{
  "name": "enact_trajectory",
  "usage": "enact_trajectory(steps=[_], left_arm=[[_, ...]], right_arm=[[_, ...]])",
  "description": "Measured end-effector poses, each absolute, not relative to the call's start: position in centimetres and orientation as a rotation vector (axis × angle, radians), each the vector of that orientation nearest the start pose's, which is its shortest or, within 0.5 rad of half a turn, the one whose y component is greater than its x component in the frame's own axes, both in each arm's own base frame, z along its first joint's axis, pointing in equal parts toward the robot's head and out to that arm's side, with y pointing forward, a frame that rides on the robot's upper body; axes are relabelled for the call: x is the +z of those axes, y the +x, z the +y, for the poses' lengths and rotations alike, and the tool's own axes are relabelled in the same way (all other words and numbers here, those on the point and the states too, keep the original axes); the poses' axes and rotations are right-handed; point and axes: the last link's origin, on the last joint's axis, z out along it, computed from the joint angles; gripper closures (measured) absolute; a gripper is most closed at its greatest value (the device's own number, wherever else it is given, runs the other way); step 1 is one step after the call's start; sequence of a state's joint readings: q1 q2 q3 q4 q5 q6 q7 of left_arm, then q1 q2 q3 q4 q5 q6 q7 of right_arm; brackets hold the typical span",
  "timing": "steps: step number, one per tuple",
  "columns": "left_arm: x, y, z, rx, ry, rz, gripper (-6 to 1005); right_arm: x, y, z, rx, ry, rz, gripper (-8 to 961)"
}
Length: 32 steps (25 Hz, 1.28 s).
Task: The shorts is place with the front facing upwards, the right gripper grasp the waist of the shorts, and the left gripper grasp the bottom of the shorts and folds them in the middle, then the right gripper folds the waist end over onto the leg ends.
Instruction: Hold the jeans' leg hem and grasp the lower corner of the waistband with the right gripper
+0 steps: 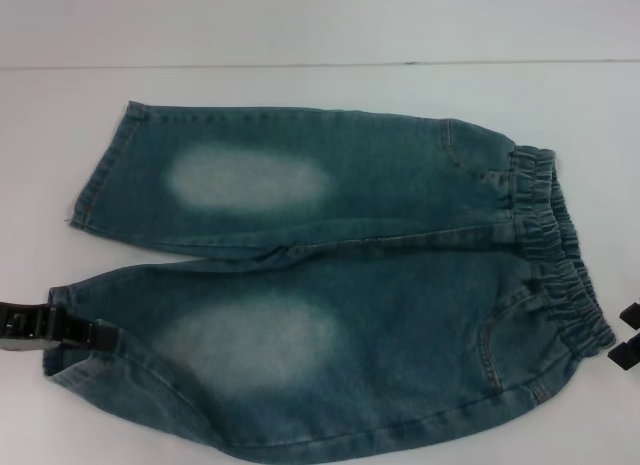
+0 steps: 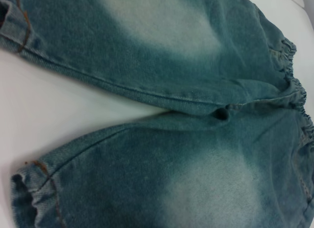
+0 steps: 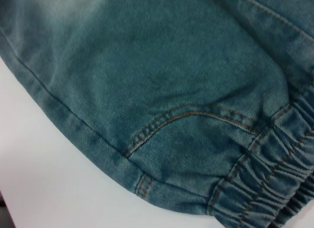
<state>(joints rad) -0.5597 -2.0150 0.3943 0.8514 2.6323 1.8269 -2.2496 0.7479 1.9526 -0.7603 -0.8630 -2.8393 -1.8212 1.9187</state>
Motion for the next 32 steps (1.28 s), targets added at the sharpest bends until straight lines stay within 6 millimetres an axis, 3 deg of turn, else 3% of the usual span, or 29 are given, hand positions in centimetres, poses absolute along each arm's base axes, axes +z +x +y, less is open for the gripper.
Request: enact_trajectory(steps=[18,32], left_arm=[[5.9,-31.1,30.1,-0.212,-2.401,-1.866,970],[5.7,-31.2,30.2,-0.225,-2.382,-1.880,970]], right_arm=[[5.1,26.5,35.3,-0.865,-2.827,0.960,223],[4.2,26.2,35.2,-0.916,-2.831,0.945,223]])
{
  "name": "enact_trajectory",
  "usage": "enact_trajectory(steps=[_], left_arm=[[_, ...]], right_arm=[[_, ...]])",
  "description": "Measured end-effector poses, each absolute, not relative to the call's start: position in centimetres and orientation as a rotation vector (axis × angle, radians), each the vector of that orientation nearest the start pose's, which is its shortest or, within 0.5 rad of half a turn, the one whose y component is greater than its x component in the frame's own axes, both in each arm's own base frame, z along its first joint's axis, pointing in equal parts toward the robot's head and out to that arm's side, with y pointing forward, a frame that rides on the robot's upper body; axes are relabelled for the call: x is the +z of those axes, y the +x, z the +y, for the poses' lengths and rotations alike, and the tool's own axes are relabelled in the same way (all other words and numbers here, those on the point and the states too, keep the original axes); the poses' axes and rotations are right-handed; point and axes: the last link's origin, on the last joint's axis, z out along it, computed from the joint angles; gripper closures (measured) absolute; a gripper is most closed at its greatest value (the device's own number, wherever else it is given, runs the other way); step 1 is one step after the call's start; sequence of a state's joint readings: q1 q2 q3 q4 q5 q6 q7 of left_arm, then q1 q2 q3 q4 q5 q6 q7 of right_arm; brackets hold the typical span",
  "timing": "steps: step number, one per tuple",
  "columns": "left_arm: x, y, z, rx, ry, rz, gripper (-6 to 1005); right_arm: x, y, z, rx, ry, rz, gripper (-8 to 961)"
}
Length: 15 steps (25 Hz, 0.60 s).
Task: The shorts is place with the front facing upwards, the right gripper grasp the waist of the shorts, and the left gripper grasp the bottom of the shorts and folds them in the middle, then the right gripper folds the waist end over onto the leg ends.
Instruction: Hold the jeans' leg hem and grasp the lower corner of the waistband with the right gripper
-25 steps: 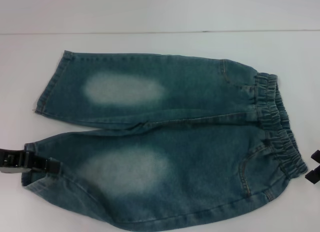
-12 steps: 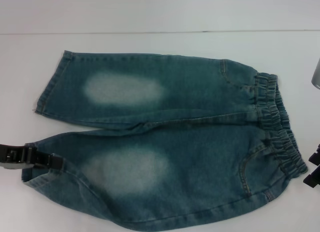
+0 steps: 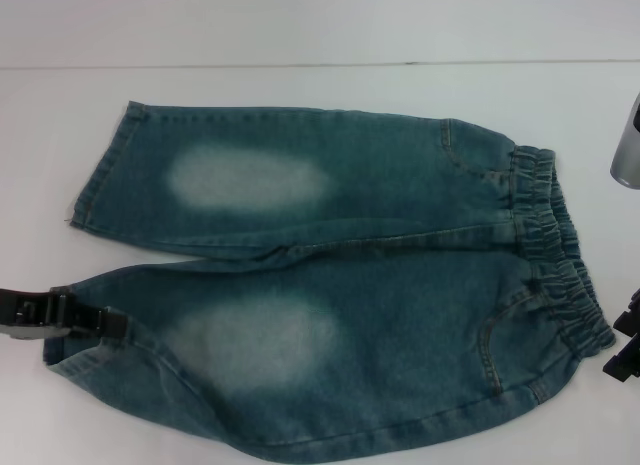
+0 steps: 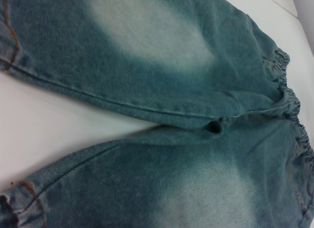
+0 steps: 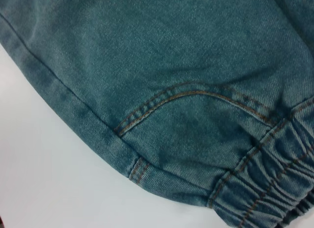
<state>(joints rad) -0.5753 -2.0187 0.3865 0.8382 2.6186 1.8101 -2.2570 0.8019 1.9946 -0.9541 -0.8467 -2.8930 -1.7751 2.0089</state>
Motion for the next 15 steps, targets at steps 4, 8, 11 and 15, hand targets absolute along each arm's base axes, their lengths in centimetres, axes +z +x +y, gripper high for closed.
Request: enact_trajectory(steps=[4,8,11,15], left_arm=[[5.69,-31.21,30.23,-0.226,-2.384,-1.881,970],[5.69,-31.16,30.29,-0.226,-2.385,-1.880,970],[5.69,-31.10,30.34,-0.226,-2.387,-1.878,970],[5.70,-31.03,30.44,-0.227,-2.388,-1.874,970]], right_arm=[[4.09,26.18,35.34,-0.920,-2.823,0.934,224],[3.73,26.08,35.43,-0.940,-2.817,0.919,224],[3.44,26.01,35.39,-0.945,-2.820,0.911,223],[3.21,25.91,35.47,-0.944,-2.823,0.907,223]])
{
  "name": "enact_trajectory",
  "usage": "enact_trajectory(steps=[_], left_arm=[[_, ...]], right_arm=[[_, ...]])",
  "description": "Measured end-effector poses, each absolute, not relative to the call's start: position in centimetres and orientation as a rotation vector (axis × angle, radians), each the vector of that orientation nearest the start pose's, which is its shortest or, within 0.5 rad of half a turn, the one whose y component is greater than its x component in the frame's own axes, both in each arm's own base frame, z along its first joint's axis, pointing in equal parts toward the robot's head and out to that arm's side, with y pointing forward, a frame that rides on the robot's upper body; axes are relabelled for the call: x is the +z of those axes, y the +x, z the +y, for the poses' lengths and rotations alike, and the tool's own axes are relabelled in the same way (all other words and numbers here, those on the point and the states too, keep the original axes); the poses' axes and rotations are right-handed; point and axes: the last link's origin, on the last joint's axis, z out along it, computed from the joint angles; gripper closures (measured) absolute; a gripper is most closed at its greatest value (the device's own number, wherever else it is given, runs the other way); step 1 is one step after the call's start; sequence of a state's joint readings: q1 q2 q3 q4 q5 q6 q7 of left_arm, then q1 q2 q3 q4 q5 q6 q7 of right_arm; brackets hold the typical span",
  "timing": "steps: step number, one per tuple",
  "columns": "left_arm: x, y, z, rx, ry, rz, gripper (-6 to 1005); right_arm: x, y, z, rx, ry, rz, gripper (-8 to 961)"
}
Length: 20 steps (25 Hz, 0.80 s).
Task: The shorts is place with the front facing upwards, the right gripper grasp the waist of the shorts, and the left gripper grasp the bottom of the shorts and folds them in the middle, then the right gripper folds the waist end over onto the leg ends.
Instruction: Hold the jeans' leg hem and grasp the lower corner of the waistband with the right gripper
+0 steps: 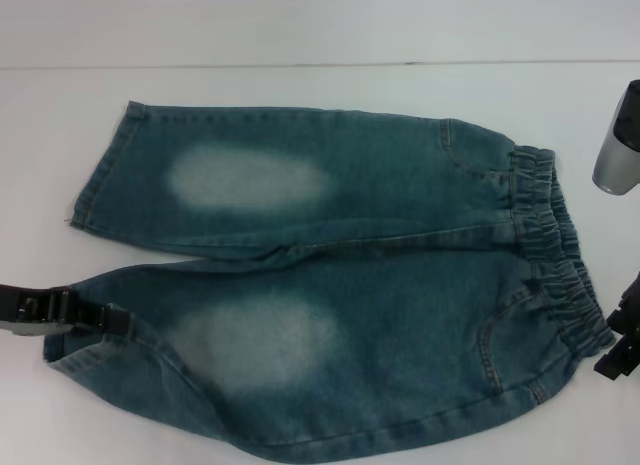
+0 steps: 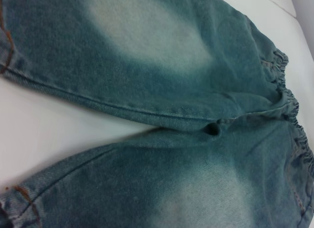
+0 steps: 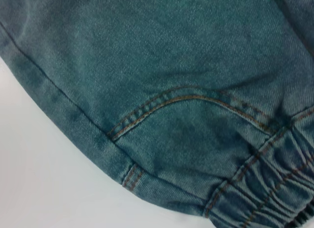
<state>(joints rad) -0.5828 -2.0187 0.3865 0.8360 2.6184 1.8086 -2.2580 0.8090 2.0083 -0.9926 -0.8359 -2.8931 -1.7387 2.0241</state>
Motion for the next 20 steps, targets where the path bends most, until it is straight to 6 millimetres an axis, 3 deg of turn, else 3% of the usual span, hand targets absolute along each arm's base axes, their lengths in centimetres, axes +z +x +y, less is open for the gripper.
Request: enact_trajectory(steps=[10,20], left_arm=[[5.50,-31.11,30.50,-0.228,-2.387,-1.874,970],[5.48,-31.24,30.42,-0.228,-2.383,-1.875,971]], right_arm=[[2.58,25.94,35.68,-0.921,-2.836,0.909,224],[3.06,25.30,36.11,-0.764,-2.880,0.905,224]])
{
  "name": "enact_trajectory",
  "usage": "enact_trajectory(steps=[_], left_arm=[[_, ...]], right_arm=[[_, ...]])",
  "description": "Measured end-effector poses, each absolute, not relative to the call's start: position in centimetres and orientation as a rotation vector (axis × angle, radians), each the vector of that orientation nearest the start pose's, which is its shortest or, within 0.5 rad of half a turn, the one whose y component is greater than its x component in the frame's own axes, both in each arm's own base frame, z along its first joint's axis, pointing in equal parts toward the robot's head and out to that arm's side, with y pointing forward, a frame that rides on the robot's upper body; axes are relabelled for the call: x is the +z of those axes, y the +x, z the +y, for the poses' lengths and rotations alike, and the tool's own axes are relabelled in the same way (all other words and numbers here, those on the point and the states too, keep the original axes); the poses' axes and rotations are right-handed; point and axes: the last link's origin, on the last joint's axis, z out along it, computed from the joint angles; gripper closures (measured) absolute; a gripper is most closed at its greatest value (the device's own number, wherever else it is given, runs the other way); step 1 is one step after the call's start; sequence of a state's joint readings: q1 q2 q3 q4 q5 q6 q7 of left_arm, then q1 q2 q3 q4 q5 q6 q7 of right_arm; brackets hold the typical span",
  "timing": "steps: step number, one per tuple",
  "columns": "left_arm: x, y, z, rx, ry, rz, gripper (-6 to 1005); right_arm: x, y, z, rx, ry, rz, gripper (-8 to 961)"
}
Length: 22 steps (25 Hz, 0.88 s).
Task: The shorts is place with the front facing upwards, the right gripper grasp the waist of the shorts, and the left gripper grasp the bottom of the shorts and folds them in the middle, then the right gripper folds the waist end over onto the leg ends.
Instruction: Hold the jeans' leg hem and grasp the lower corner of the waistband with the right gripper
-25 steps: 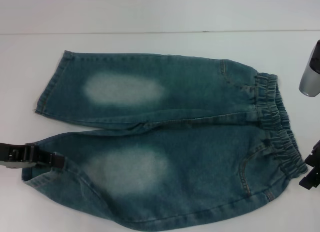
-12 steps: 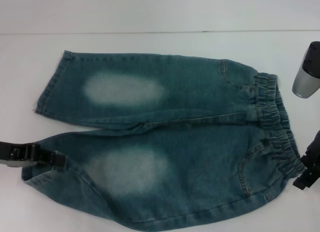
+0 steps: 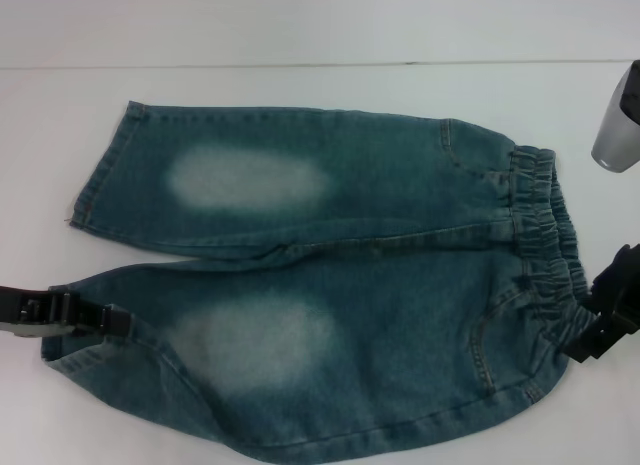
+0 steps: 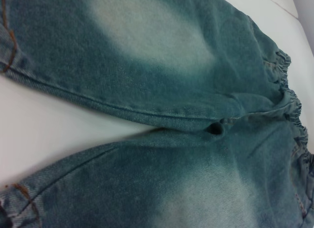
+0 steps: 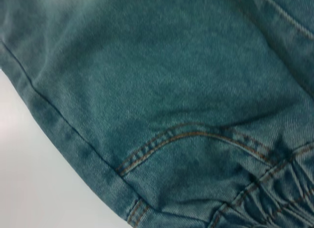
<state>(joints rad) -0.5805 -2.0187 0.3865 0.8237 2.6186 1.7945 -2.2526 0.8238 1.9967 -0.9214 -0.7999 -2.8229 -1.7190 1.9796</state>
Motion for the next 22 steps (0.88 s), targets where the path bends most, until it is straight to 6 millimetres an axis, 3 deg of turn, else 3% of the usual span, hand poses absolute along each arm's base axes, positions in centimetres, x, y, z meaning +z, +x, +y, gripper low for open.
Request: enact_trajectory(steps=[16,18,22], left_arm=[[5.45,-31.28,30.69,-0.227,-2.373,-1.865,971],[5.27,-31.32,30.70,-0.228,-2.375,-1.871,971],[5.12,-31.37,30.77,-0.227,-2.374,-1.872,971]], right_arm=[[2.37,25.73,35.46,-0.631,-2.916,0.938,223],[2.35,25.84,35.50,-0.622,-2.910,0.939,398],[2.33,26.00,35.61,-0.606,-2.899,0.940,547]])
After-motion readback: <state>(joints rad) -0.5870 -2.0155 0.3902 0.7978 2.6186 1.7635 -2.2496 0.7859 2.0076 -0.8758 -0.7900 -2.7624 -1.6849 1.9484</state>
